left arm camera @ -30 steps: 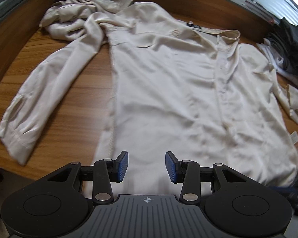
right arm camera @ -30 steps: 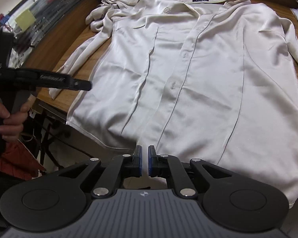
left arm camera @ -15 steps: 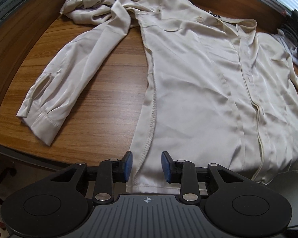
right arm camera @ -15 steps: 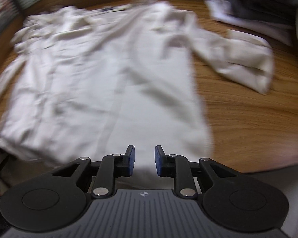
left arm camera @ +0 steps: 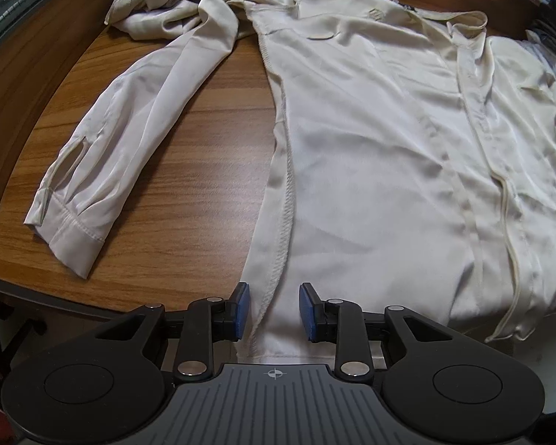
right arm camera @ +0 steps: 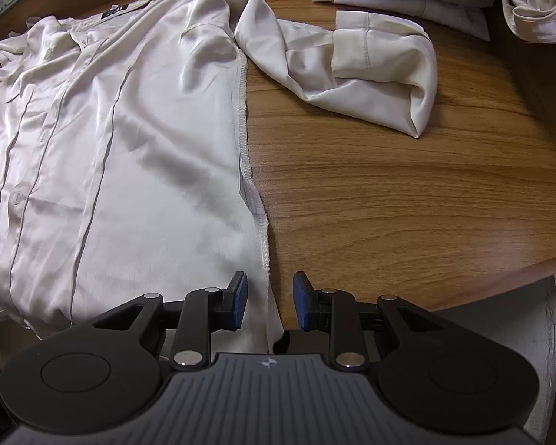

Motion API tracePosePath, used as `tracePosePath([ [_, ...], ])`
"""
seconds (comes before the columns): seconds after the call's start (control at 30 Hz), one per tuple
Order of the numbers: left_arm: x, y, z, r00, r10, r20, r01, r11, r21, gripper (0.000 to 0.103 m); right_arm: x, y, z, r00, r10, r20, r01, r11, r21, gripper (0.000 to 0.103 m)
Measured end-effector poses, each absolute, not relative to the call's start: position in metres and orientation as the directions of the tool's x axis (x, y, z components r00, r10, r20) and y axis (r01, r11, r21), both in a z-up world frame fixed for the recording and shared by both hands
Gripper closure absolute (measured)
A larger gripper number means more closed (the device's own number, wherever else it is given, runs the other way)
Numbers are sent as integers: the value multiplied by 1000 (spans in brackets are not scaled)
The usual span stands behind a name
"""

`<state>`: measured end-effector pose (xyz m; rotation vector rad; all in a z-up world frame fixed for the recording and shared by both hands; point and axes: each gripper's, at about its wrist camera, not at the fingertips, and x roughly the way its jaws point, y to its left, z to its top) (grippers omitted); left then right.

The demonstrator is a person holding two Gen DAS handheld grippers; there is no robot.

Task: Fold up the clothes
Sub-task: 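Open the right tool and release the shirt hem, then pinch the shirt hem with both tools at the desk edge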

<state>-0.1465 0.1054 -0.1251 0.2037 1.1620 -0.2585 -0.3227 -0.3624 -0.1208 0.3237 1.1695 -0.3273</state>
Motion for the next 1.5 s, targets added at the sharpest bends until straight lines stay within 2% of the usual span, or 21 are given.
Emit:
tracePosePath([
  [0.13, -150, 106, -127, 386, -82, -919, 308, 950, 45, 75, -319, -362, -121, 357, -73, -931, 404, 911, 84, 73],
  [0.23, -151, 105, -127, 407, -55, -912, 314, 946, 83, 101, -318, -361, -123, 355, -71, -932, 399, 913, 82, 75],
  [0.27, -151, 104, -127, 414, -40, -909, 314, 944, 102, 101, -318, -361, -123, 355, -71, -932, 394, 916, 80, 82],
  [0.3, -151, 105, -125, 421, -35, -906, 309, 945, 107, 101, -317, -360, -123, 355, -71, -932, 388, 918, 78, 95],
  [0.33, -151, 108, -122, 424, -33, -905, 299, 948, 106, 101, -317, -360, -123, 354, -73, -933, 383, 921, 74, 101],
  [0.37, -150, 113, -117, 417, -39, -908, 277, 957, 86, 101, -317, -359, -123, 353, -75, -933, 379, 923, 70, 102],
  [0.5, -147, 136, -100, 381, -73, -922, 196, 981, 4, 101, -319, -358, -118, 356, -92, -930, 368, 929, 49, 103],
  [0.63, -155, 158, -100, 324, -106, -940, 182, 982, -48, 101, -326, -356, -116, 349, -92, -933, 365, 930, 45, 103],
  [1.03, -188, 188, -127, 243, -42, -969, 139, 990, -8, 101, -350, -346, -114, 292, -93, -952, 366, 930, 21, 103],
  [1.27, -190, 191, -125, 221, -66, -973, 152, 988, -32, 101, -365, -338, -119, 217, -108, -970, 379, 925, -18, 101],
  [1.5, -153, 163, -102, 231, -114, -966, 200, 977, -67, 100, -332, -333, -90, 248, -110, -963, 307, 951, -29, 95],
])
